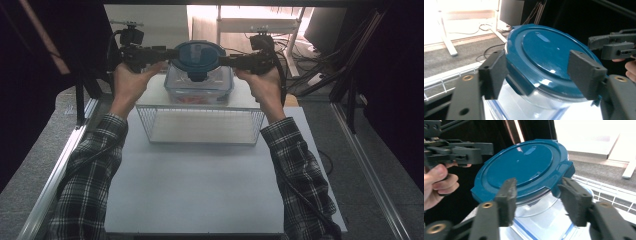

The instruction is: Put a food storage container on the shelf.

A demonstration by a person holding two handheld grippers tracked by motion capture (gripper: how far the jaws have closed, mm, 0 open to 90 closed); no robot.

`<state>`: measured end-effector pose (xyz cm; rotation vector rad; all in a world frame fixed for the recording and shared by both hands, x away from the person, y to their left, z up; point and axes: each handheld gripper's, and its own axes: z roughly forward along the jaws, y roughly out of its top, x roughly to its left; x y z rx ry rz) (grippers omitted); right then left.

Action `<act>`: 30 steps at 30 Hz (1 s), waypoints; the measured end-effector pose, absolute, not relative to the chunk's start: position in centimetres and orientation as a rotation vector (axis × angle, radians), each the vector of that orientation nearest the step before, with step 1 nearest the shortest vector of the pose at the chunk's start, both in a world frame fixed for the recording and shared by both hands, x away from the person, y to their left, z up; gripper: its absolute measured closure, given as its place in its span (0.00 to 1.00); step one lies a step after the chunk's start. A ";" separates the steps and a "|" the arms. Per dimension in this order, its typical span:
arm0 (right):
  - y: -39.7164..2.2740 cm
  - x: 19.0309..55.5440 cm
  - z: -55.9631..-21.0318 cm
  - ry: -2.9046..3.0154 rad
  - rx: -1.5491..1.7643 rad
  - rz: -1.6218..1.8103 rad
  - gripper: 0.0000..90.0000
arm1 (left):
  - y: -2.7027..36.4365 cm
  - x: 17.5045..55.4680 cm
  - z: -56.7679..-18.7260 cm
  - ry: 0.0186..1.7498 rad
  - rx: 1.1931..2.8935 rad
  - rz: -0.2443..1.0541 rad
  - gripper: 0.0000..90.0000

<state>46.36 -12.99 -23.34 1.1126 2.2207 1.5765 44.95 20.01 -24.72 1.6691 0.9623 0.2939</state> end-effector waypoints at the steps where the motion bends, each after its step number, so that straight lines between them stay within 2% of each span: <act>1: -12.9 46.1 -23.3 2.222 1.091 1.571 0.44 | 20.0 44.7 -24.7 0.957 1.679 0.300 0.30; 7: -12.8 45.1 -23.6 2.222 1.024 1.530 0.25 | 19.5 42.8 -25.5 0.931 1.793 0.364 0.17; 13: -12.7 44.4 -24.5 2.225 0.975 1.513 0.11 | 19.6 41.7 -27.0 0.910 1.833 0.317 0.11; 19: -13.0 43.4 -25.8 2.249 0.935 1.457 0.06 | 19.5 40.6 -28.5 0.869 1.884 0.278 0.08; 30: -14.0 41.6 -28.1 2.272 0.891 1.450 0.04 | 18.9 38.7 -31.1 0.830 1.917 0.318 0.02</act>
